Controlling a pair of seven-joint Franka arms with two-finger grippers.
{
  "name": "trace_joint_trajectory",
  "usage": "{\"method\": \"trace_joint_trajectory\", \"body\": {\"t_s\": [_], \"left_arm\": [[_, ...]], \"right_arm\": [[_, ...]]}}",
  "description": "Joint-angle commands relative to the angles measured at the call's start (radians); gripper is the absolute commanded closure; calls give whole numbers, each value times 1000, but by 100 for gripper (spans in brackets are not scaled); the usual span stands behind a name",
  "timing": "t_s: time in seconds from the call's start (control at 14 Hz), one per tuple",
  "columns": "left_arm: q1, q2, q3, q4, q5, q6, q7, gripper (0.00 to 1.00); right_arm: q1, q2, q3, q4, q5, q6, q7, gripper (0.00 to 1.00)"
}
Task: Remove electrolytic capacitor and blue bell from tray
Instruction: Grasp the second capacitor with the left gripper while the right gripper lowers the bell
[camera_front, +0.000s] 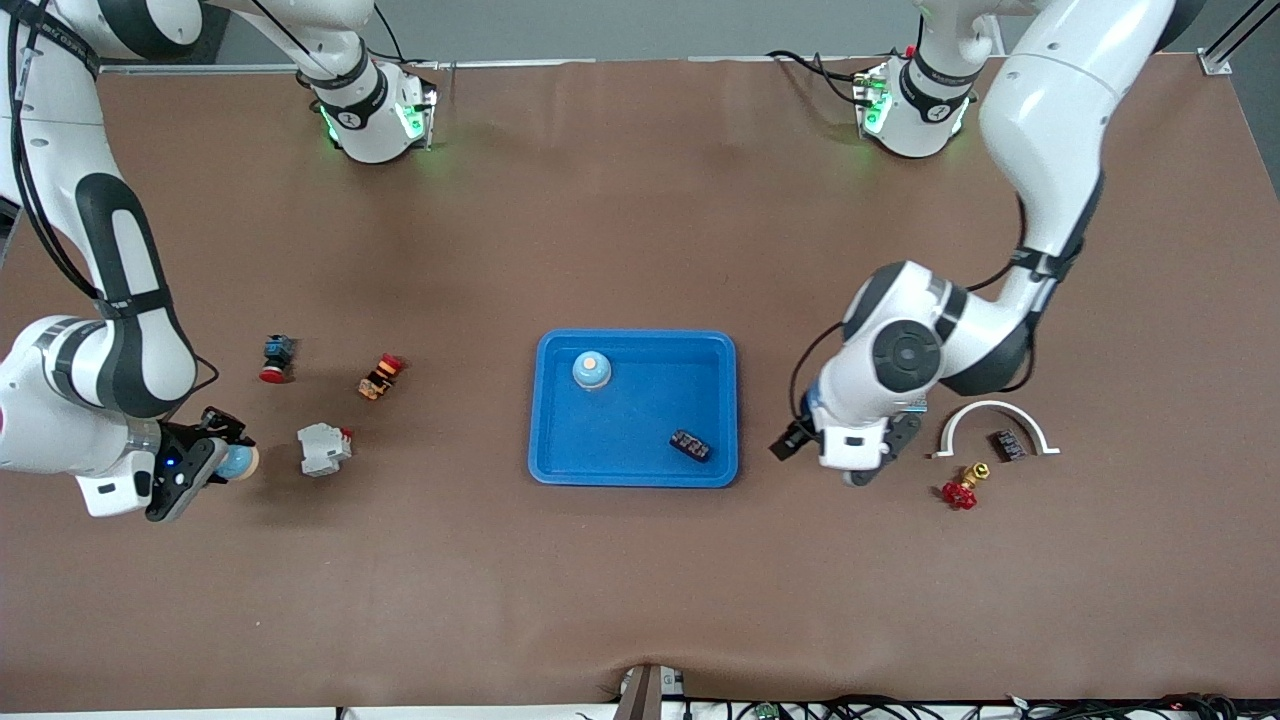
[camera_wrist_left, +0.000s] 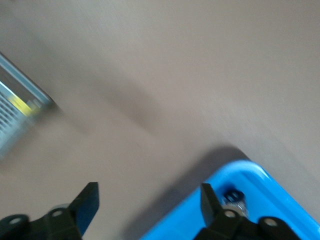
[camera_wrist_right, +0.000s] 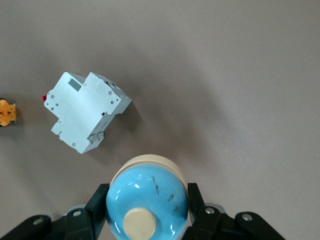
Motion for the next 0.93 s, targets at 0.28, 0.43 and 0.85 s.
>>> {"method": "trace_joint_trajectory", "body": {"t_s": [0.28,0.43,0.85], "left_arm": [[-154,142,60,106,15,212,-209,31],[-197,168,86,114,13,275,-244,32],[-289,226,156,135,13,369,-306,39]], "right_arm": [[-24,19,19,-50,22,99,-84,64],[-24,19,19,-70,29,123,-86,64],[-23,26,19,-102,32,193,-116,64]]}}
